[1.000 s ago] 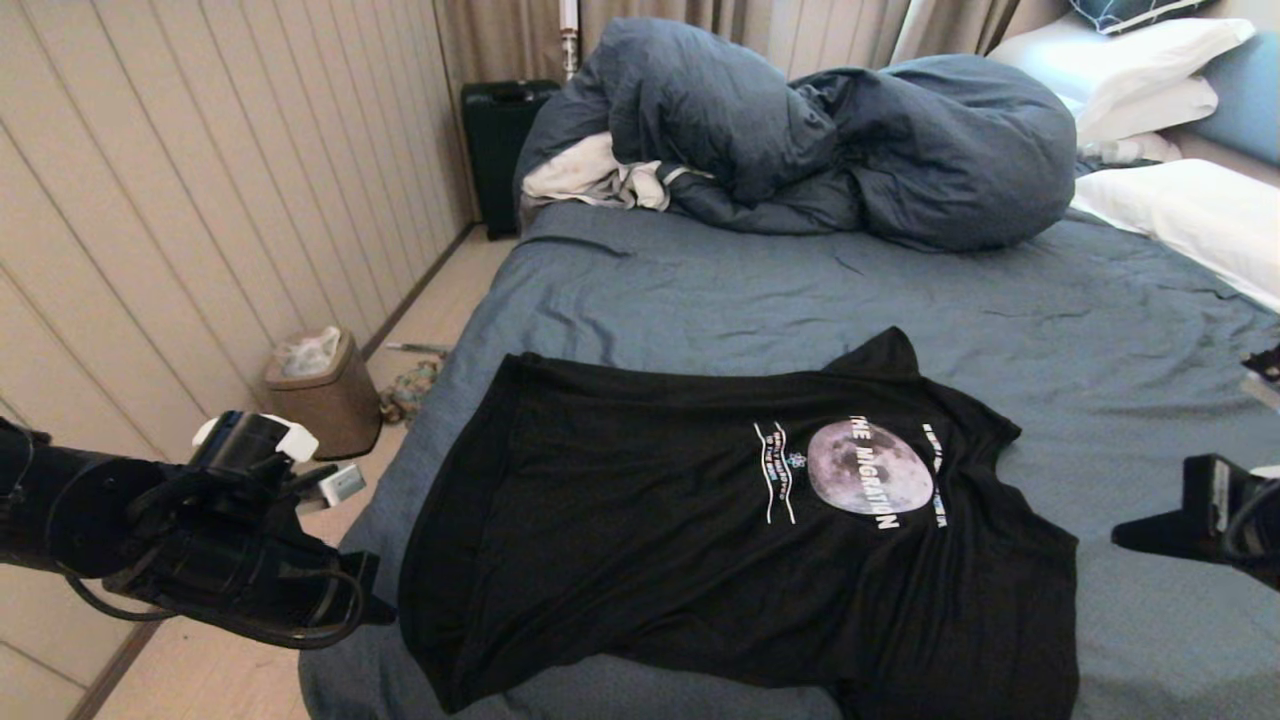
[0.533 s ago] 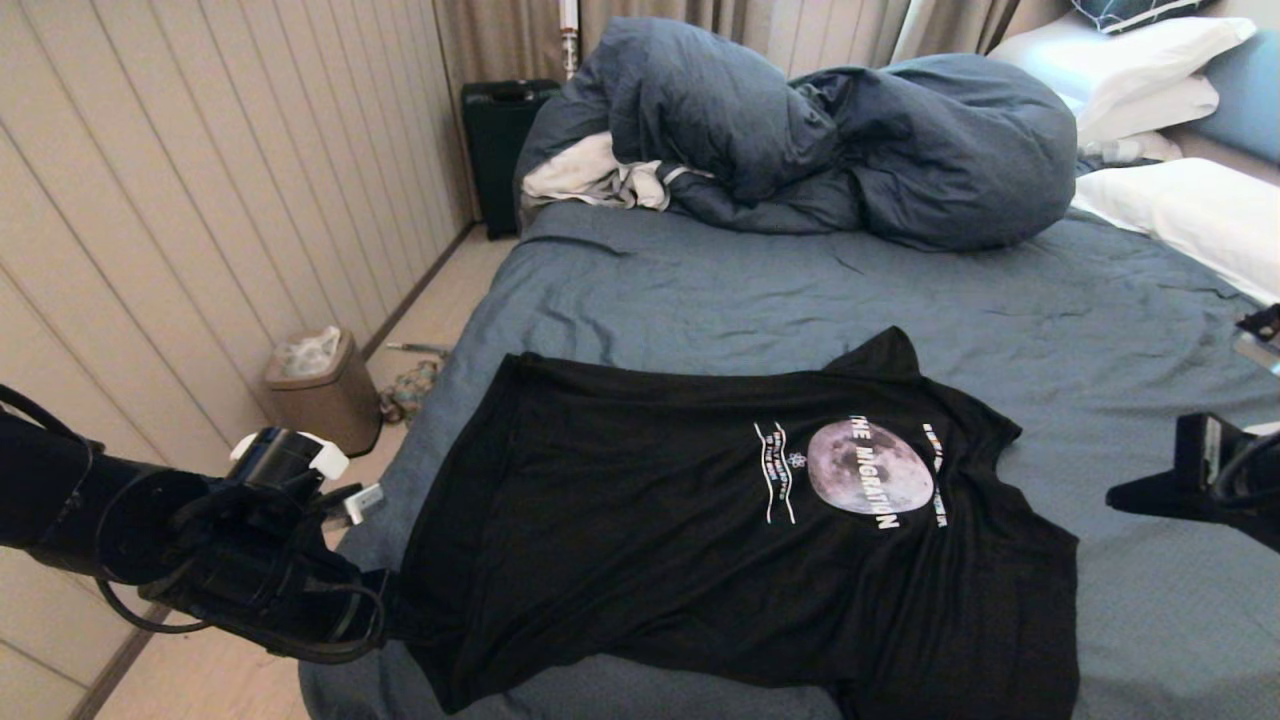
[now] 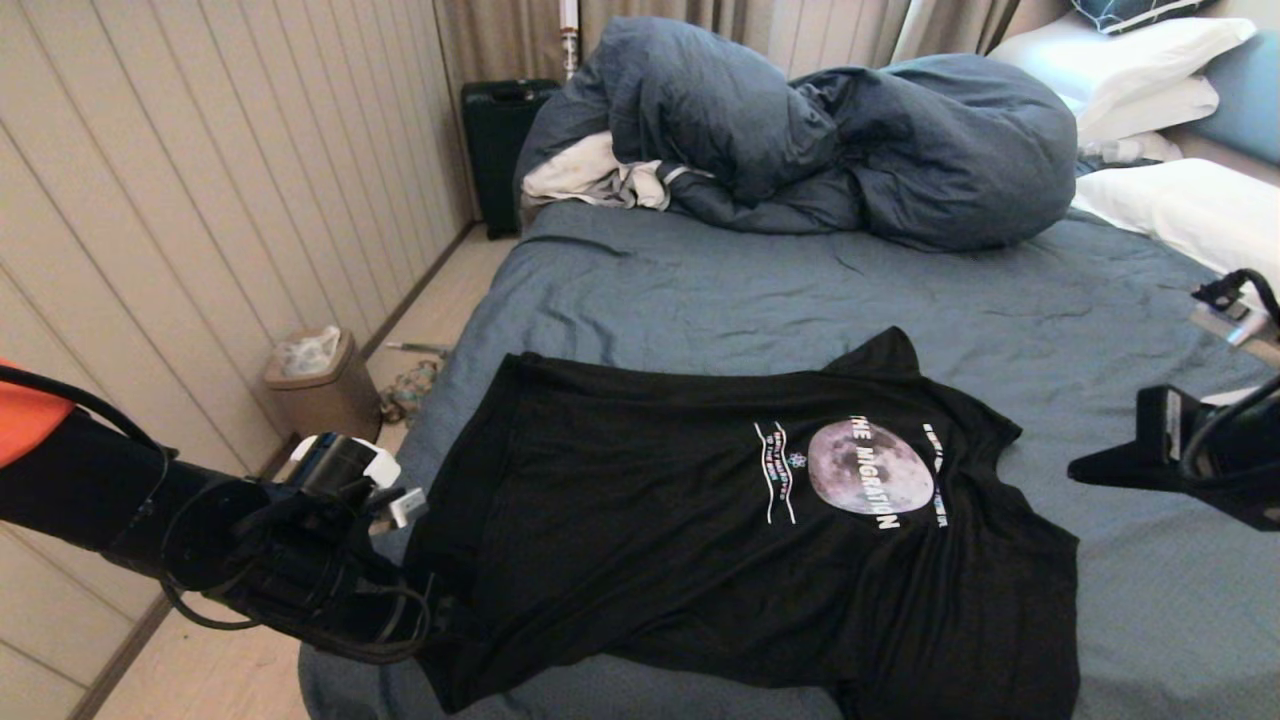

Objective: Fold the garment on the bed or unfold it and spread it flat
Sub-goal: Fold the black T-shirt

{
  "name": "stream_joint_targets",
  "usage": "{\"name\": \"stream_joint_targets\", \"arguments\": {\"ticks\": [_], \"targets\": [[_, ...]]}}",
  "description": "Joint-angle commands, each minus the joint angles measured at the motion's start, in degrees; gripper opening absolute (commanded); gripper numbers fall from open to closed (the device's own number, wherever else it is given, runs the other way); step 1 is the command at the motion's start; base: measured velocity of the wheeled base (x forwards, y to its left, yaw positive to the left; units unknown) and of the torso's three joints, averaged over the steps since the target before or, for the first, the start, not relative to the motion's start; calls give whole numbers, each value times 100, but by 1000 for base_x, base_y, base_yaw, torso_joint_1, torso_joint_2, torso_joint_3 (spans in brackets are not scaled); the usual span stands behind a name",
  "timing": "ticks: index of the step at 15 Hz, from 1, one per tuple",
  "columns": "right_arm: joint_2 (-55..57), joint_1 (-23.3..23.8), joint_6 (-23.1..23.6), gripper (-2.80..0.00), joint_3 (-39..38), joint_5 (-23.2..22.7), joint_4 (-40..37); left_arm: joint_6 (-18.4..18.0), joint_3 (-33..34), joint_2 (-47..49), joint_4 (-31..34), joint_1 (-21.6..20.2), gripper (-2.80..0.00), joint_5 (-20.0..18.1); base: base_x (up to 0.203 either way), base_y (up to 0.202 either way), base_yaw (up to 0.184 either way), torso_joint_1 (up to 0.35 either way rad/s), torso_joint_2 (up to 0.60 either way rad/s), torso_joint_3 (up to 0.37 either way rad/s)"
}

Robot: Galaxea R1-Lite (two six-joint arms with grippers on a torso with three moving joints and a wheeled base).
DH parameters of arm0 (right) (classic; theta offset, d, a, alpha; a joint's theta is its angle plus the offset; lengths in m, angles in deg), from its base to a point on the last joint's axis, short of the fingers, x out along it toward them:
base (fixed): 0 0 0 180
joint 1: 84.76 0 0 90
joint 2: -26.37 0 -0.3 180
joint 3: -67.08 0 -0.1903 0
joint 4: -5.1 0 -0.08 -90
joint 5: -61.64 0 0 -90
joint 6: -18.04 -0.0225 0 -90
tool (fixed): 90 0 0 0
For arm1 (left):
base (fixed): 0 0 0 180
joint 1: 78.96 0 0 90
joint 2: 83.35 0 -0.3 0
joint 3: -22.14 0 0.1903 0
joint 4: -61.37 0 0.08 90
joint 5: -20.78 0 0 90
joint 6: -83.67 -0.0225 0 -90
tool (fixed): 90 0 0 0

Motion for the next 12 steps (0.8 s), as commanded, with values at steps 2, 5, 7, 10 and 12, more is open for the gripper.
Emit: {"name": "stream_joint_targets", "arguments": {"ticks": [2, 5, 7, 10, 12], "targets": [[-23, -49, -3, -280, 192, -3, -16, 37, -103, 125, 6, 92, 0, -8, 0, 0, 0, 0, 0, 0], [-32, -139, -3, -280, 209, -3, -14, -2, -147, 182, -3, 174, -280, 5, 0, 0, 0, 0, 0, 0], [-15, -130, -3, -280, 170, 5, -14, 0, -144, 175, -3, 174, -280, 49, 0, 0, 0, 0, 0, 0], [104, -90, 18, -280, 110, 171, -72, 14, -55, -49, -3, 244, -280, 228, 0, 0, 0, 0, 0, 0], [332, -104, 58, -280, -117, 955, -134, 32, 51, -302, -3, 244, -280, 232, 0, 0, 0, 0, 0, 0]]}}
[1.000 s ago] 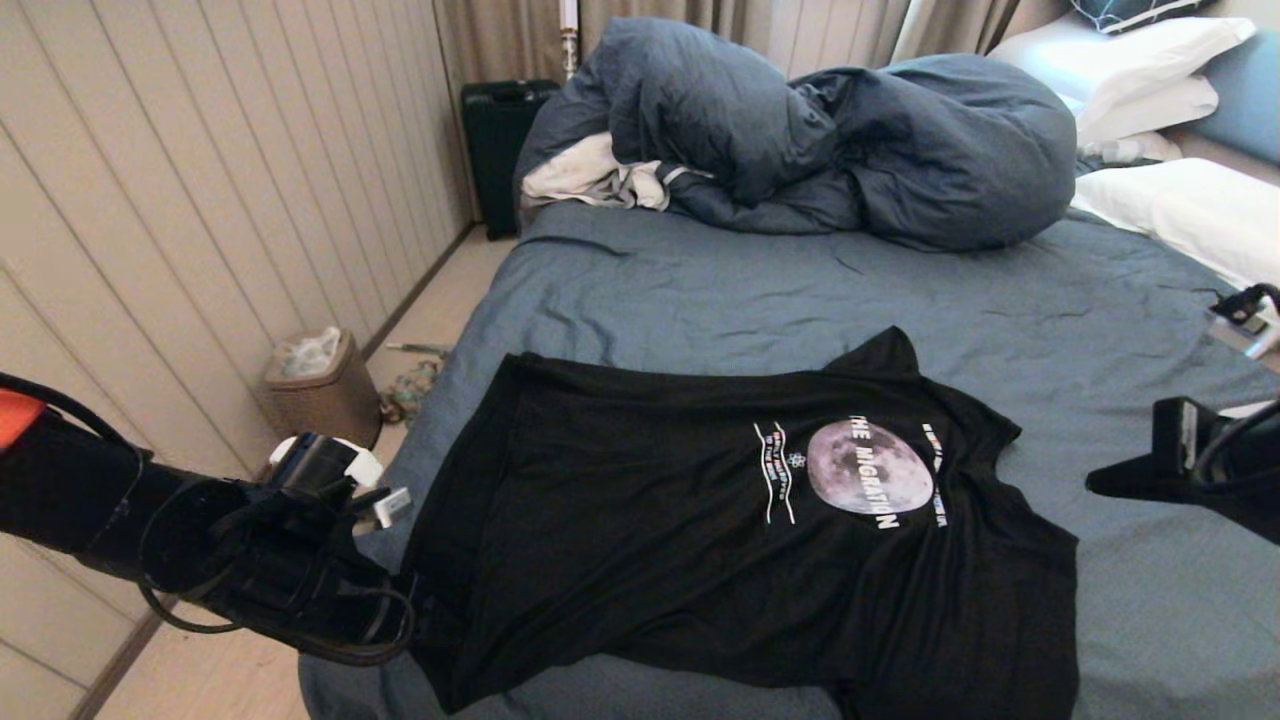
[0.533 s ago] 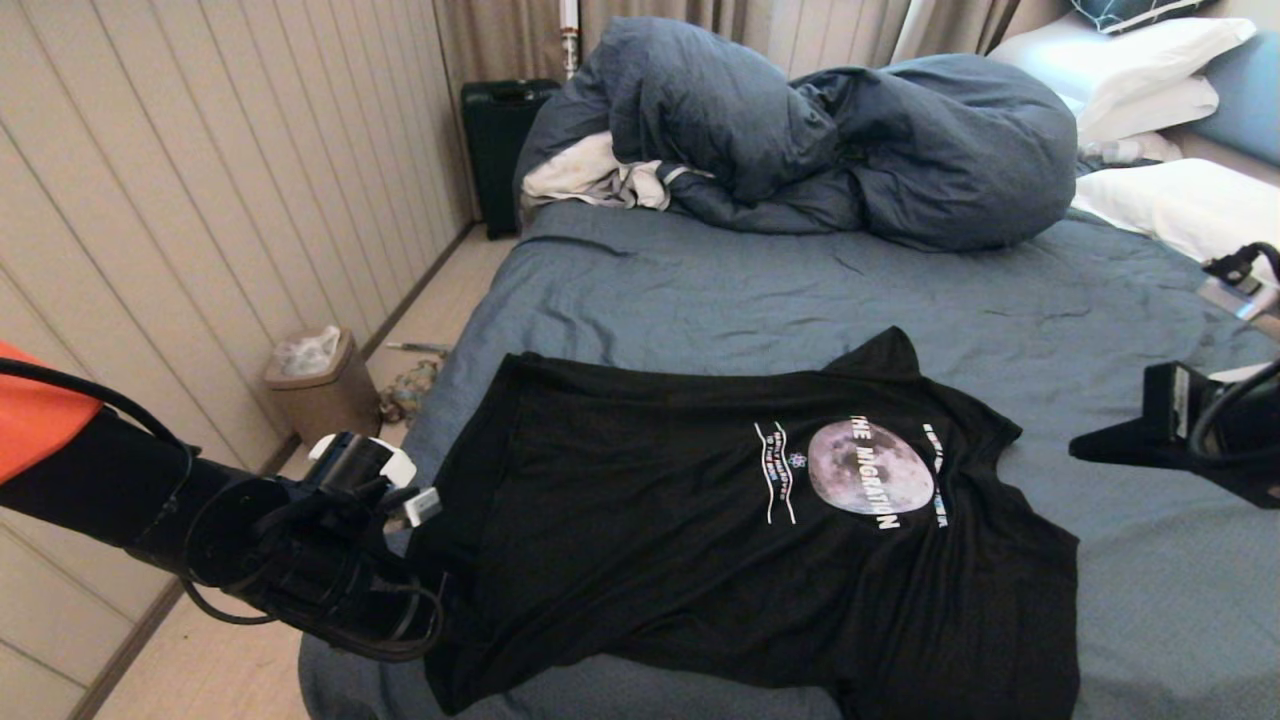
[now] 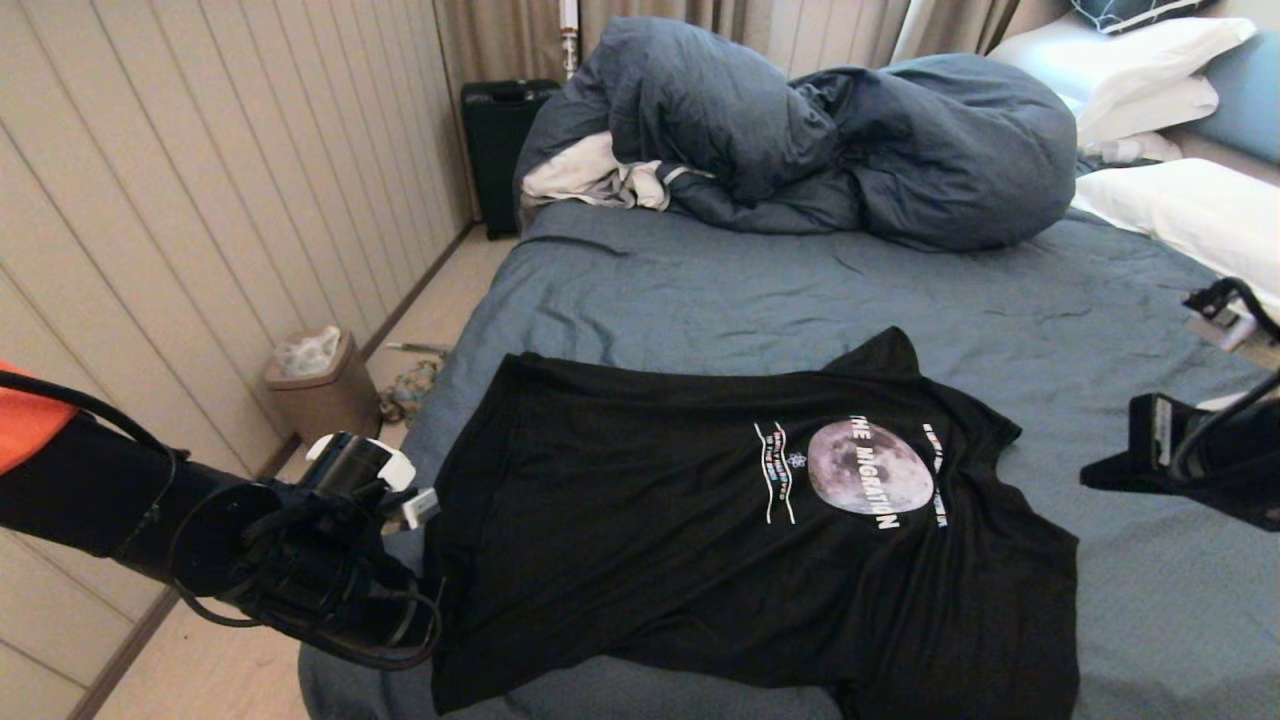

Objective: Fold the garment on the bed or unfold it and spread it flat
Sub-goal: Fold the black T-shirt

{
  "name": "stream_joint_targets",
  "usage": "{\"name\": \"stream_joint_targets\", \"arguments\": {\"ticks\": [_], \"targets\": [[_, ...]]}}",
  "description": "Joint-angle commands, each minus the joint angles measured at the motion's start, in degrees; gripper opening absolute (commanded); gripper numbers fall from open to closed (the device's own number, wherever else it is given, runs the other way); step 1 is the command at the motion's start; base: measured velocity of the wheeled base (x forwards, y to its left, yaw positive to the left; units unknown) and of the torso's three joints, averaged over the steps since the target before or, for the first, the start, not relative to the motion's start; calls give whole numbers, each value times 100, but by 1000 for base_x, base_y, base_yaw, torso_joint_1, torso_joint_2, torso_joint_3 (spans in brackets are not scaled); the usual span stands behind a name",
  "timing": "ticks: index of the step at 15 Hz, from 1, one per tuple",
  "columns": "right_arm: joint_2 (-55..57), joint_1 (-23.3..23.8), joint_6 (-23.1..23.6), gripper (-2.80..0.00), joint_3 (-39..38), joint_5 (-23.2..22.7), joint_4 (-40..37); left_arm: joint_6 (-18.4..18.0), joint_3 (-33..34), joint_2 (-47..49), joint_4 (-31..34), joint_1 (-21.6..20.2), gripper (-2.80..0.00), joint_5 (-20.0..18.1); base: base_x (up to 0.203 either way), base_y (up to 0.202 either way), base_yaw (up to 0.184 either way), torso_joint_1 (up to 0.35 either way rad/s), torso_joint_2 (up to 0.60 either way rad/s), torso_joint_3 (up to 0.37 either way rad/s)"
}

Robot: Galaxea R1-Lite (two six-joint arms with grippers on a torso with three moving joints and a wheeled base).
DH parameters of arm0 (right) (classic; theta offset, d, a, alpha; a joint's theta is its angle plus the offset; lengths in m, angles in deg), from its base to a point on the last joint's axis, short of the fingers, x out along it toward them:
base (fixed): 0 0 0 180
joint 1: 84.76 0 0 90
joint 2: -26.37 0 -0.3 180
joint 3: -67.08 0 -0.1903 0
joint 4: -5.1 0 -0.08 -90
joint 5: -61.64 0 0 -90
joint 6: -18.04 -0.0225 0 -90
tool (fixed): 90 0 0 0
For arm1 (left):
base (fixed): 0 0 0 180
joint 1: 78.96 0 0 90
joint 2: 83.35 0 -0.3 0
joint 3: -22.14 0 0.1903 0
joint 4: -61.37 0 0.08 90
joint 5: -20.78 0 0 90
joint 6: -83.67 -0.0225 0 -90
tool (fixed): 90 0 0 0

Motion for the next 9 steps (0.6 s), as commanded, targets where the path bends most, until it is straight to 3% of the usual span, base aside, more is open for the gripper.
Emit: {"name": "stream_joint_targets", "arguments": {"ticks": [1, 8, 9], "targets": [[160, -10, 9, -280, -356, 375, -18, 13, 93, -309, 5, 4, -280, -13, 0, 0, 0, 0, 0, 0], [-799, 134, 670, -280, -2490, 492, 54, 32, 353, -794, 5, 13, -280, -42, 0, 0, 0, 0, 0, 0], [-760, 163, 724, -280, -2665, 484, 425, 32, 380, -813, 5, 13, -280, -48, 0, 0, 0, 0, 0, 0]]}}
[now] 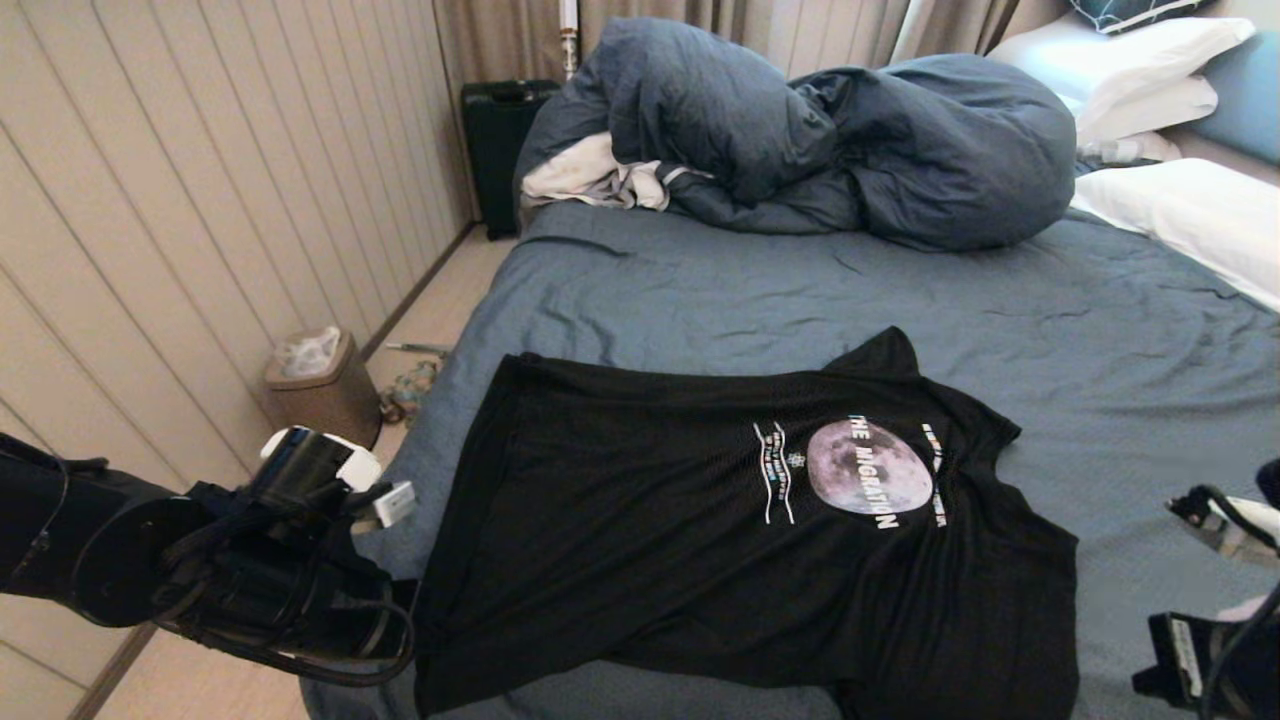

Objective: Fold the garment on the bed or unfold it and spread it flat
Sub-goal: Fold the black T-shirt

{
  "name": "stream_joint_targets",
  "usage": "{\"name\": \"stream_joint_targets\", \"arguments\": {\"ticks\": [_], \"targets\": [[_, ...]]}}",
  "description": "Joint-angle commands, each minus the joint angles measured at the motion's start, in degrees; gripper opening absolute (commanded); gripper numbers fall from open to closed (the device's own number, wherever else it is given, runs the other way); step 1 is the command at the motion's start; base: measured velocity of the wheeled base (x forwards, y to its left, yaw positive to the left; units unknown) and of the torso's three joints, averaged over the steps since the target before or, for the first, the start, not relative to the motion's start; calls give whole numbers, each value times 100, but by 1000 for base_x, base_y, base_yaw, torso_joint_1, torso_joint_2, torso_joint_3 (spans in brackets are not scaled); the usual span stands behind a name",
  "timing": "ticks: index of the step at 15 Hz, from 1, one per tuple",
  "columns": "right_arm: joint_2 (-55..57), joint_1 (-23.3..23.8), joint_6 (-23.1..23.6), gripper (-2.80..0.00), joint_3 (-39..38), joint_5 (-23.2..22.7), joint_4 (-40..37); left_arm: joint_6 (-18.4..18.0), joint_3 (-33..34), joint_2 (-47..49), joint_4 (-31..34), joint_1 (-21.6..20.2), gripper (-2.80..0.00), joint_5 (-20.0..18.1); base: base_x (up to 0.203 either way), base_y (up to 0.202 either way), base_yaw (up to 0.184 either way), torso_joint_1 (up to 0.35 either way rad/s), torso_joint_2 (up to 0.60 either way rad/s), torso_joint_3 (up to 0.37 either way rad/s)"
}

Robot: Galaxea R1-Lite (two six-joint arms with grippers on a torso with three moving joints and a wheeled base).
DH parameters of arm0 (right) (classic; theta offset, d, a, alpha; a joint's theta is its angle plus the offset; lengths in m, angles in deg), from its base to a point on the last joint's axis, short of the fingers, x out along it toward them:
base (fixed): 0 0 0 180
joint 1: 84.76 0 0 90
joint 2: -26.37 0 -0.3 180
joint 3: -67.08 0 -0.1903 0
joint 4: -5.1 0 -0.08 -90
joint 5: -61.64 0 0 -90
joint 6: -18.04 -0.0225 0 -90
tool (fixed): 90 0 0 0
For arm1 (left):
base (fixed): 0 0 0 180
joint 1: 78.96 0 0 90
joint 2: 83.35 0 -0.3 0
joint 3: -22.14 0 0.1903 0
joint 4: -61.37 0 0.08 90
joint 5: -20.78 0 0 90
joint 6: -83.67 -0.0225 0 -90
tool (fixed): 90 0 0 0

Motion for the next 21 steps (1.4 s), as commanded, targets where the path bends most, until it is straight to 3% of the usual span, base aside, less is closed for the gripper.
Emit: {"name": "stream_joint_targets", "arguments": {"ticks": [1, 6, 16, 21], "targets": [[54, 39, 33, 0, -318, -7, 499, 10, 47, -62, 2, 0, -280, -16, 0, 0, 0, 0, 0, 0], [1081, 83, 161, 0, -931, -47, 2180, 10, 31, -27, 2, 0, -280, -8, 0, 0, 0, 0, 0, 0], [1642, 86, 134, 0, -1536, -306, 3009, 1, 39, 9, 2, 0, -280, -122, 0, 0, 0, 0, 0, 0], [2176, 45, 93, 0, -1865, -312, 3971, 1, 39, 5, 2, 0, -280, -186, 0, 0, 0, 0, 0, 0]]}}
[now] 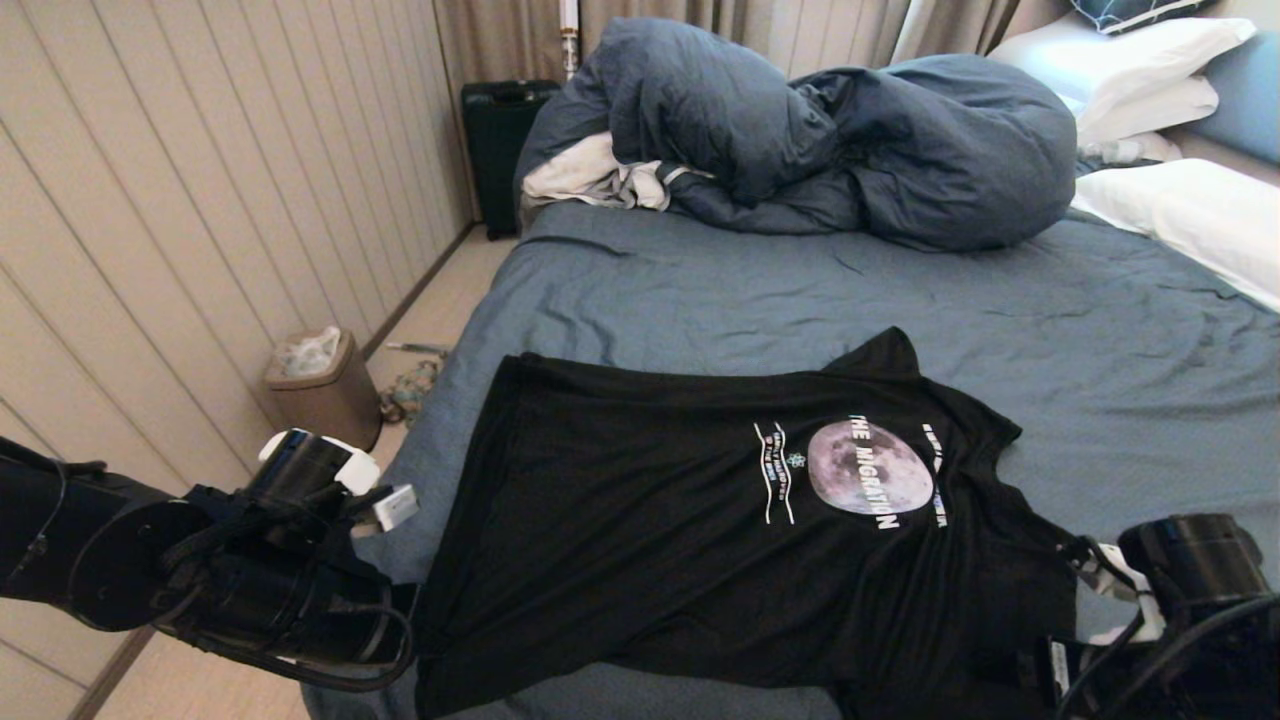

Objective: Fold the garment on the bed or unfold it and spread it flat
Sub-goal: Fold the black T-shirt

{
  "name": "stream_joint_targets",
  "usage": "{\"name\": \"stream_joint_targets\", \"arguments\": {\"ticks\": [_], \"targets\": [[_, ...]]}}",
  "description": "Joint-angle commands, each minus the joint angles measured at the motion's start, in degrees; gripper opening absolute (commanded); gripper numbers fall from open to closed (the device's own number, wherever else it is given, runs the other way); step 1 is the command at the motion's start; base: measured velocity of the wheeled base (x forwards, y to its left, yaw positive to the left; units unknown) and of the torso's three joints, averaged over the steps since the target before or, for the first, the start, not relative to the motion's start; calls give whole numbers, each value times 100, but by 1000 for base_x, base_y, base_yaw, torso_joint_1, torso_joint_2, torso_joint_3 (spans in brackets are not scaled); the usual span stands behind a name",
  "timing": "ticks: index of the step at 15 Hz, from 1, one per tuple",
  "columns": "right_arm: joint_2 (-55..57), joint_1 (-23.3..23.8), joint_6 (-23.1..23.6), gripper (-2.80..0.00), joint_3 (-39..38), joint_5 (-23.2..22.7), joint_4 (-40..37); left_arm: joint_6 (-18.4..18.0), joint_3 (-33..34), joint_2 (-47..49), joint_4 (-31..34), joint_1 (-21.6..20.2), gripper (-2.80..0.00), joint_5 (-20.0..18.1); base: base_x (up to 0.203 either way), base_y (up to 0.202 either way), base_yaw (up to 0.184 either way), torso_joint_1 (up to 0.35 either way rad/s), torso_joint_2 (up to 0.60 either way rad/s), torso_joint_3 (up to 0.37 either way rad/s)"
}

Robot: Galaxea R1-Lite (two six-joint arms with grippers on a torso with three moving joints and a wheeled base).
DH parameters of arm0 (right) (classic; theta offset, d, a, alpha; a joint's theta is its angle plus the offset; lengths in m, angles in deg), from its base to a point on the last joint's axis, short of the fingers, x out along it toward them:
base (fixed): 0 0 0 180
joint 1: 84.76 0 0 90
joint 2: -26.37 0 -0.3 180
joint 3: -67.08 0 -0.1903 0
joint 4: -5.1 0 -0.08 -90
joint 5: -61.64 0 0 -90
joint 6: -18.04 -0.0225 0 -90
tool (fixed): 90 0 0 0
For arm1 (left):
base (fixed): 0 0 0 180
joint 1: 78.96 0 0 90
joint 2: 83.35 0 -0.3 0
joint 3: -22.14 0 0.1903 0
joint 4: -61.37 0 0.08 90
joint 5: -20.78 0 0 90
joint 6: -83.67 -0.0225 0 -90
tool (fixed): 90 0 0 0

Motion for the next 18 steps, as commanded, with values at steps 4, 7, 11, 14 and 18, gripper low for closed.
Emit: {"name": "stream_joint_targets", "arguments": {"ticks": [4, 7, 11, 14, 18], "targets": [[173, -258, -292, 0, -22, -112, 88, 9, 11, -75, 2, 0, -280, -25, 0, 0, 0, 0, 0, 0], [167, -465, -428, -280, -69, -118, 84, 9, 11, -20, 2, 0, -280, -25, 0, 0, 0, 0, 0, 0], [-83, -449, -421, -280, -235, -118, 87, 9, 3, 0, 2, 0, -280, -25, 0, 0, 0, 0, 0, 0], [-496, -435, -411, -280, -560, -119, 73, 1, 3, -11, 2, 0, -280, -25, 0, 0, 0, 0, 0, 0], [-1243, -170, -329, -280, -813, -98, 32, 1, 47, -182, 6, -74, -280, 32, 0, 0, 0, 0, 0, 0]]}}
